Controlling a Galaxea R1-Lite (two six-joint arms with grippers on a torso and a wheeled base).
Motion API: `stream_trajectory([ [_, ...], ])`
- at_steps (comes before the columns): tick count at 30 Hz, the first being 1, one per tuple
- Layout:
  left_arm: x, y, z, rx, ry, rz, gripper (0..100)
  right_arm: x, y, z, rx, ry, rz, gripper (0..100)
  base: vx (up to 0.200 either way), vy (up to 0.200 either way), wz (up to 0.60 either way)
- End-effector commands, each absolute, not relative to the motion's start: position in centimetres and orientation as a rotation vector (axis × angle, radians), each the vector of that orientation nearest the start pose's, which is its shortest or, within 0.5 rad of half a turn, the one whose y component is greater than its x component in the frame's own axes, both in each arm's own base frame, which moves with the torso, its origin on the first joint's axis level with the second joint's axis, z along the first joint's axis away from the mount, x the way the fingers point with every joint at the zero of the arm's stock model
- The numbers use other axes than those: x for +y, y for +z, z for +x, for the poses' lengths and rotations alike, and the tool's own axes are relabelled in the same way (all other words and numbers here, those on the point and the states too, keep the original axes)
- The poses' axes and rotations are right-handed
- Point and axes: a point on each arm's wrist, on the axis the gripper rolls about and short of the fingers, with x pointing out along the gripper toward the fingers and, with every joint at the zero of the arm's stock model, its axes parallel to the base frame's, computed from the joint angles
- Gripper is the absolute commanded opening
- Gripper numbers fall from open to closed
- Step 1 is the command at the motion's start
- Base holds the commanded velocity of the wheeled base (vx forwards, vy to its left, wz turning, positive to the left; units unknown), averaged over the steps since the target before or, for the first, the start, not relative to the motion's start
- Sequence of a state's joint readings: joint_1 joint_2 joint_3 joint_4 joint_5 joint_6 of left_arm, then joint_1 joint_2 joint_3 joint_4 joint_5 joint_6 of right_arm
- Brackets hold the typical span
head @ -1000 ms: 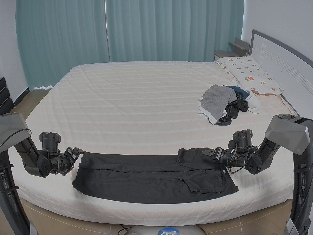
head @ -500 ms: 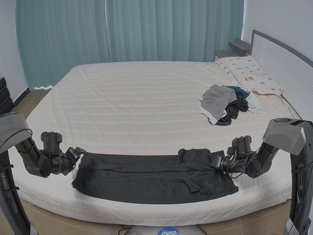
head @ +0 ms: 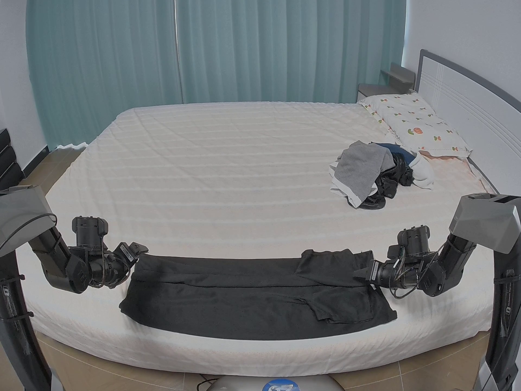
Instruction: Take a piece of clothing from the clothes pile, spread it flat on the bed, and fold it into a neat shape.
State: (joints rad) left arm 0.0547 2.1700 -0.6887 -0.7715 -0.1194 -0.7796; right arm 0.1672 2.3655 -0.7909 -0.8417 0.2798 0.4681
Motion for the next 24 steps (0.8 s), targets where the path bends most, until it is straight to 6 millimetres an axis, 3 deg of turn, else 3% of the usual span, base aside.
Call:
stream_trajectory([
  [1, 1.5, 0.9, 34.5, 0.708, 0.186, -0.725, 100, 6.4, -2.3, 35.7, 0.805, 0.240, 0.498, 100, 0.000, 0.000, 0.00],
  [9, 0.9, 0.8, 35.2, 0.830, 0.175, -0.563, 100, 5.9, 0.2, 34.3, 0.774, 0.242, 0.511, 100, 0.000, 0.000, 0.00],
  [18, 0.2, -2.8, 36.6, 0.898, 0.143, -0.445, 100, 5.9, 1.0, 32.6, 0.791, 0.230, 0.540, 100, 0.000, 0.000, 0.00],
  [24, 0.3, -3.9, 37.3, 0.902, 0.155, -0.378, 100, 5.8, 1.4, 32.1, 0.788, 0.232, 0.540, 100, 0.000, 0.000, 0.00],
])
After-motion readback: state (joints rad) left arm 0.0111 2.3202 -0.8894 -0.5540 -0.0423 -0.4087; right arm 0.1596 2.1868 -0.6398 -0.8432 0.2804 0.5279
